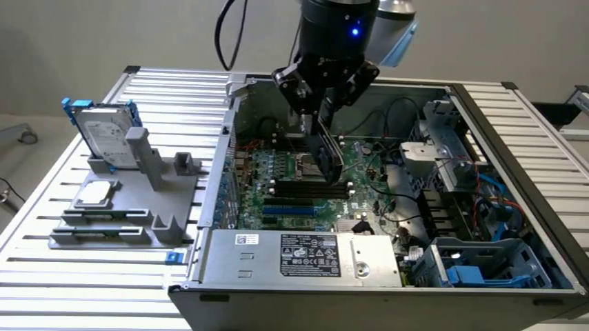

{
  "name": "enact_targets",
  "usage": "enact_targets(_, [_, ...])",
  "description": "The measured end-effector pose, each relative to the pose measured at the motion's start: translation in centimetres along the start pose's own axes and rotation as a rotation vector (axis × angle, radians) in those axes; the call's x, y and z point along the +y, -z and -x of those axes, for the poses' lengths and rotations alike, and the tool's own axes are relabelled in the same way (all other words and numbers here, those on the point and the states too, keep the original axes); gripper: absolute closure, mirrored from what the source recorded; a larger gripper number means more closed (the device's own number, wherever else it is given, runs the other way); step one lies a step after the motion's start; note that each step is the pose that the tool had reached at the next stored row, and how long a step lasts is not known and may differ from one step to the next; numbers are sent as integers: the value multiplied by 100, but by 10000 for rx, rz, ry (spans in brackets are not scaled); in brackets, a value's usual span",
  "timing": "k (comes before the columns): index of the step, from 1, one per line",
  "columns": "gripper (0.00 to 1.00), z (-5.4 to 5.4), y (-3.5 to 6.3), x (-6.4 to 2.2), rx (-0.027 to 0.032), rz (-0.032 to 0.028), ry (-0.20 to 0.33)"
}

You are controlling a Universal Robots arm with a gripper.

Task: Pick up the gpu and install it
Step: 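Insert the gpu into the slot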

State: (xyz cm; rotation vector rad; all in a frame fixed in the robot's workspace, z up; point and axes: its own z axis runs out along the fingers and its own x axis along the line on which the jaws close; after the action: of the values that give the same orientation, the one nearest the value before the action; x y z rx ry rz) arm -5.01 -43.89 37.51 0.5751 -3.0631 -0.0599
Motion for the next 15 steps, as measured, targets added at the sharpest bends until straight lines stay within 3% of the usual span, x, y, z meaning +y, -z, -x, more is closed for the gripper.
enact_targets(15, [74,1,-32,-1,115,-45,2727])
